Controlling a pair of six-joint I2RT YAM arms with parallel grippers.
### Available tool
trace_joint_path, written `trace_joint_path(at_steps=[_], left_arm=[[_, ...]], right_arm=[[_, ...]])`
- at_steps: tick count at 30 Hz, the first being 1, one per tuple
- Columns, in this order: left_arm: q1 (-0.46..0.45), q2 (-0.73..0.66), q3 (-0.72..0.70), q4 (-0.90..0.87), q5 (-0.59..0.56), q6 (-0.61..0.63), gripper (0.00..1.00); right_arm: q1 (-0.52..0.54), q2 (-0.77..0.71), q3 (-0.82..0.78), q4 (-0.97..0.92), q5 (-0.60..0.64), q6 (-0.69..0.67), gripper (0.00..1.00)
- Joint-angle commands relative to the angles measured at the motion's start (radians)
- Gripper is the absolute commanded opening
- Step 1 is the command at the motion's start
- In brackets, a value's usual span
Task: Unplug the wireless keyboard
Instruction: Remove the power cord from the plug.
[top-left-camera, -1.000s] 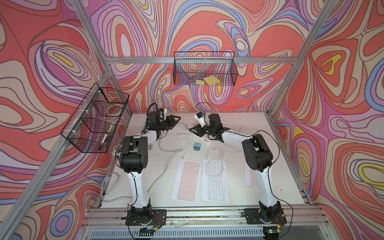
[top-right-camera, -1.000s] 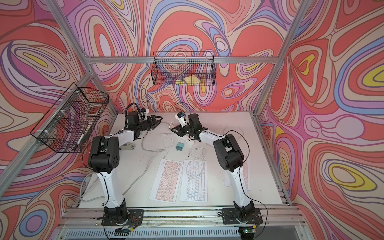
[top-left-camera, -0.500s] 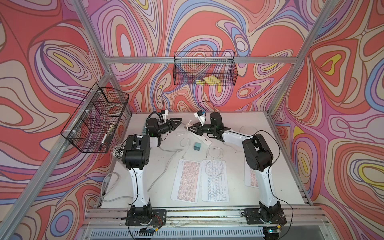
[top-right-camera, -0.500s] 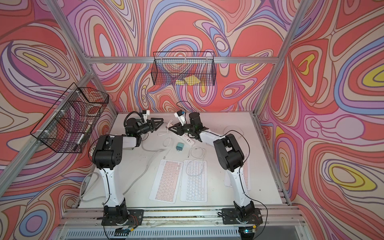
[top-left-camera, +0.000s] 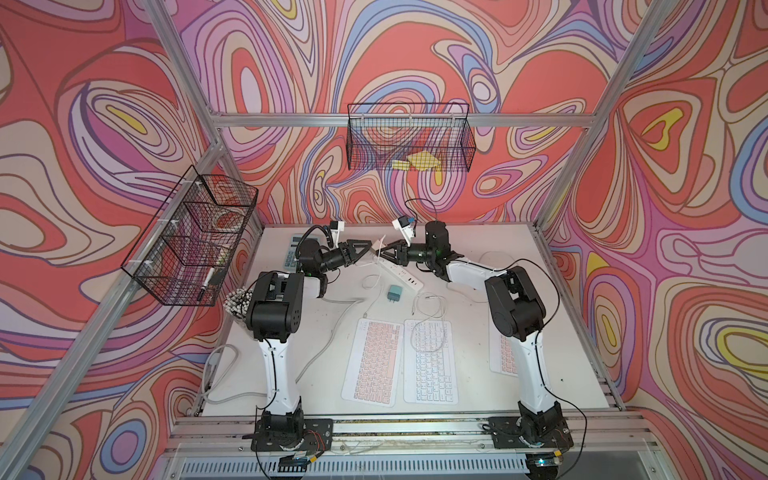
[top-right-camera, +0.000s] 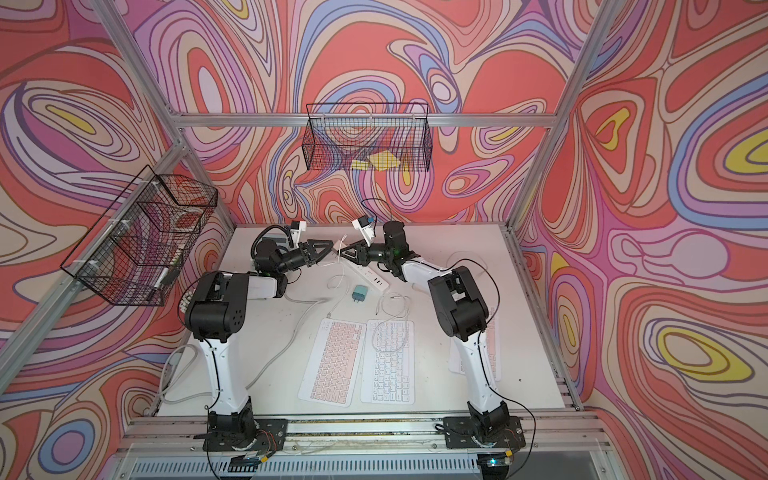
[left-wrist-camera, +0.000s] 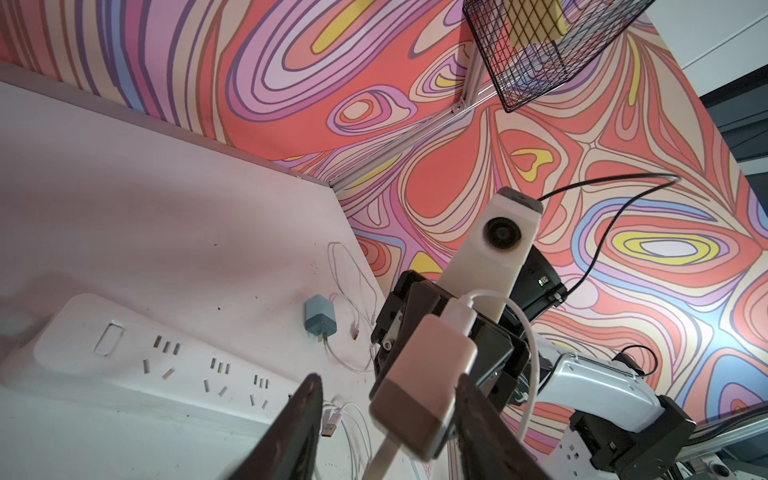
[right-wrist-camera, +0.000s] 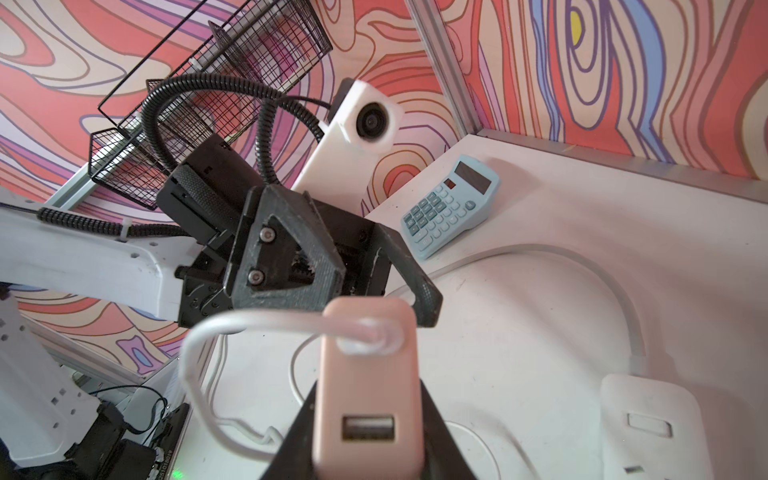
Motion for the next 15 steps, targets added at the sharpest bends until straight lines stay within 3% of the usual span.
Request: trace_joint_path(at_steps=[1,11,15], left_arm=[[-0.012,-0.036,0.008,0.109,0.036,-0.022,0.53],[-0.052,-0.046,0.024,0.114,0.082,-0.028,0.51],[-0.054,-0.048,0.028,0.114,0.075,-0.032,0.44]], right_arm=[[0.004,0.022,0.014,0.058,-0.039,0.031,0.08],[0.004,0.055,0.028,0.129,-0.085,0.114,0.08],[0.003,0.068,0.021,0.176,-0.1,0.158,0.08]])
